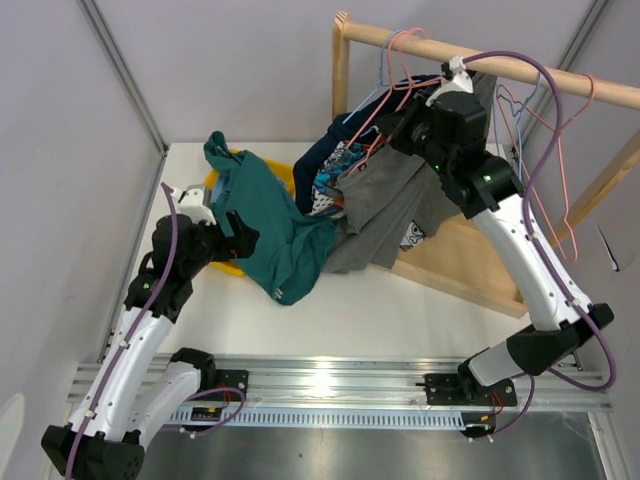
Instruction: Remove the shorts from the hanger
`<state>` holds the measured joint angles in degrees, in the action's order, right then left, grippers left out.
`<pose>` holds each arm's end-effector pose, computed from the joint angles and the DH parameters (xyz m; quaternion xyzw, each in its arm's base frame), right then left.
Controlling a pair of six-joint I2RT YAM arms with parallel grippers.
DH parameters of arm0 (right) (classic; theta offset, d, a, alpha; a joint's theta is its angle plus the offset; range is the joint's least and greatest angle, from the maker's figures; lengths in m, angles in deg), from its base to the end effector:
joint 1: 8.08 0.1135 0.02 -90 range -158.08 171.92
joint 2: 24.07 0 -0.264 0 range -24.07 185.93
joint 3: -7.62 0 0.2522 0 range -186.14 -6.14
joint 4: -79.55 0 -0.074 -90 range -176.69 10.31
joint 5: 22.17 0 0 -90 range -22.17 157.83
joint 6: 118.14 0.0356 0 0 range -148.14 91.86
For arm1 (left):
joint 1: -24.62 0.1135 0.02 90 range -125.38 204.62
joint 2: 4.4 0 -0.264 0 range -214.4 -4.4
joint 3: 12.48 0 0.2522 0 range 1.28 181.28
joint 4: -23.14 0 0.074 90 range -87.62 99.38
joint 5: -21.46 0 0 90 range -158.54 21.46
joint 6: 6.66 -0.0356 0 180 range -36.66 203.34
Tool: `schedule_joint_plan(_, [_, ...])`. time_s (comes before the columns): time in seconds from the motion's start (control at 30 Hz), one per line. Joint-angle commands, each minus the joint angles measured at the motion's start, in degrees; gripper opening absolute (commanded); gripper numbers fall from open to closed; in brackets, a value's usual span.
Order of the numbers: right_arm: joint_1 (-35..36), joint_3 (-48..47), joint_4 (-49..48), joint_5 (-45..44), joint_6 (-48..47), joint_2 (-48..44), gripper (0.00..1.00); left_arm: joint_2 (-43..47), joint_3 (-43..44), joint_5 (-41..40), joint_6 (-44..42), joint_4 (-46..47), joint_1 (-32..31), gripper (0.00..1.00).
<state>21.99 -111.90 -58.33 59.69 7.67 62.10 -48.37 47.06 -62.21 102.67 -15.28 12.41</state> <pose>0.2803 0.1565 0.4989 0.0841 0.7539 0.3079 0.5742 0.1690 -0.0406 0.3220 -0.0212 0.8322 -0.1943 0.5189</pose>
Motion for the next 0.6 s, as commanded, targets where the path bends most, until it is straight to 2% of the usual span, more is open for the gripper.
schedule_joint_plan(0.0, [0.26, -2.79, -3.49, -3.28, -5.66, -7.06, 0.0, 0.64, 5.18, -1.22, -1.75, 0.85, -1.85, 0.99])
schedule_joint_plan(0.17, [0.26, -3.84, -0.24, -3.72, -6.19, -10.84, 0.0, -2.96, 16.26, 1.05, -3.16, -2.75, -7.03, 0.99])
schedule_joint_plan(0.3, [0.26, -3.41, 0.82, -3.2, -5.23, -13.65, 0.0, -6.39, 25.74, 7.1, -4.74, -2.06, -16.24, 0.99])
schedule_joint_plan(0.47, [0.26, -1.12, 0.3, -0.12, -1.29, -17.34, 0.0, -11.4, 27.09, 22.11, -3.87, 10.58, -26.19, 0.99])
schedule_joint_plan(0.57, [0.26, -0.59, 0.29, 1.81, 1.09, -18.14, 0.0, -14.39, 23.94, 23.2, -3.51, 18.67, -31.99, 0.99])
